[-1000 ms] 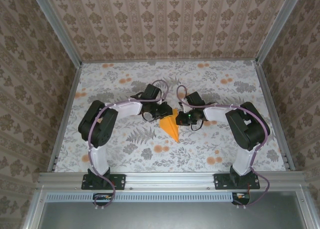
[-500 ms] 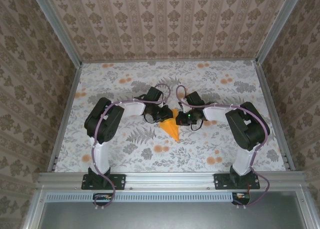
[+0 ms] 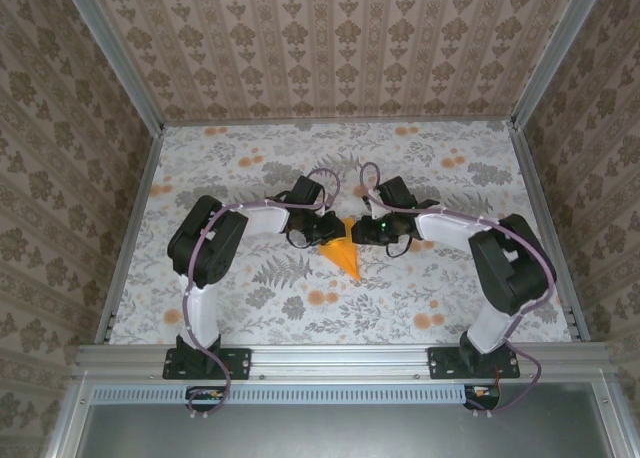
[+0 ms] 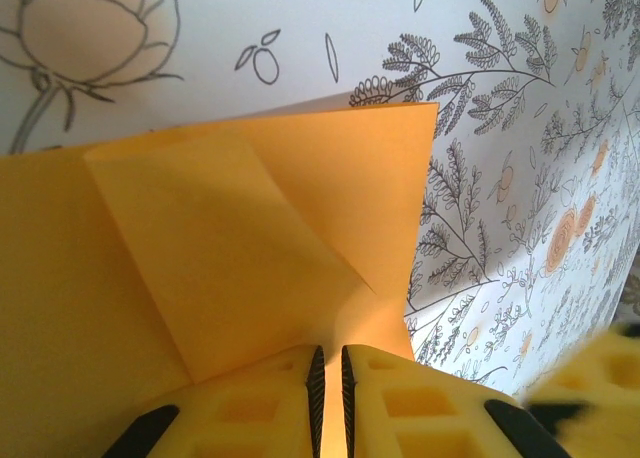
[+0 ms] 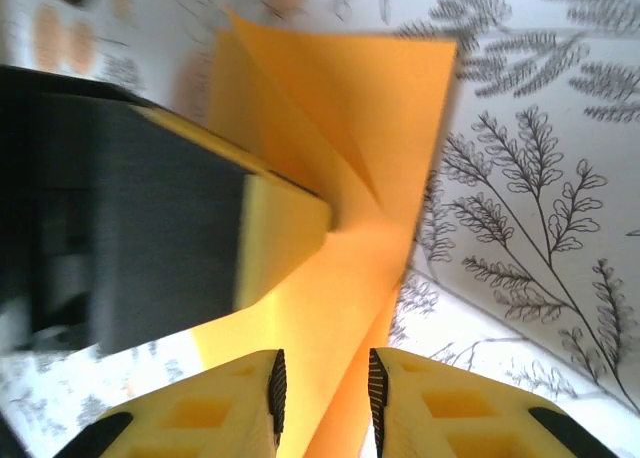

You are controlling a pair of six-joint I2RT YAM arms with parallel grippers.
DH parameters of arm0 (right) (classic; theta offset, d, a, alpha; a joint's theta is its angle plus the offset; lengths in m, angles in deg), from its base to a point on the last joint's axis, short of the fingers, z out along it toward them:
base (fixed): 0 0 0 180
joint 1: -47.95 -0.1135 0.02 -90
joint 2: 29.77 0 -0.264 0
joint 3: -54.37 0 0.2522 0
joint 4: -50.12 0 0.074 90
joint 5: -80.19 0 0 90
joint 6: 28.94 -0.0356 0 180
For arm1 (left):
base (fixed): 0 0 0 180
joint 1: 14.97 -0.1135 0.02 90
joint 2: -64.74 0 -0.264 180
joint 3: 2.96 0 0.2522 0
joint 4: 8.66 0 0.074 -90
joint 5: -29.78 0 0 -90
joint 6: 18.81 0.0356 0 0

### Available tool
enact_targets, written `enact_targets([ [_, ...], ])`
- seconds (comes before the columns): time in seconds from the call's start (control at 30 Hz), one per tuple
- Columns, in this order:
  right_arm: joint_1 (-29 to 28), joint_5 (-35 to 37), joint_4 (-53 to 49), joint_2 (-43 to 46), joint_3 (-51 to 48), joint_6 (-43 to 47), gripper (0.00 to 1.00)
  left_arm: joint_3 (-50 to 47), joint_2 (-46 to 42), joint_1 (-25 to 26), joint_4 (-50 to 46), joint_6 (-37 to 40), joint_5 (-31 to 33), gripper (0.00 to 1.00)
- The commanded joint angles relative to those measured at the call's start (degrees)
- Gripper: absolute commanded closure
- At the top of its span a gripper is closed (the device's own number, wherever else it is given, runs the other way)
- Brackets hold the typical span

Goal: Fold a paper plane with a square sheet of paper (fold left side to right side)
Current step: Fourth fold the wing at the center of the table.

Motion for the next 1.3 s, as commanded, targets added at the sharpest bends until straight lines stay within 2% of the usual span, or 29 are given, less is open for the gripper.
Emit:
enact_targets([
  [0.0,-0.61,-1.95,-4.42,5.17,-1.65,0.03,0.71,-2.6,2.38,-0.08,-4.07,0.05,4.05,0.83],
  [0.17,-3.62,-10.42,-1.61,3.94,-3.55,-3.94,0.78,-2.53,2.19,0.04,-4.16,0.16,4.11,0.83],
  [0.4,-5.95,-10.01,-0.66,-1.65,-2.63,-4.34,0.78,-2.71,1.94,0.05,-4.34,0.24,4.23,0.83],
  [0.53,-6.98,-8.73,-3.69,-3.74,-1.64,-2.44,0.77,-2.79,1.98,0.03,-4.35,0.33,4.28,0.83],
  [0.7,-7.37,-5.31,-6.66,-4.72,-1.48,-0.57,0.77,-2.84,1.99,0.05,-4.43,0.31,4.37,0.83],
  [1.27,-8.17,-2.76,-11.28,-6.32,-1.11,1.51,0.76,-2.52,2.06,-0.15,-4.91,0.51,4.5,0.83],
])
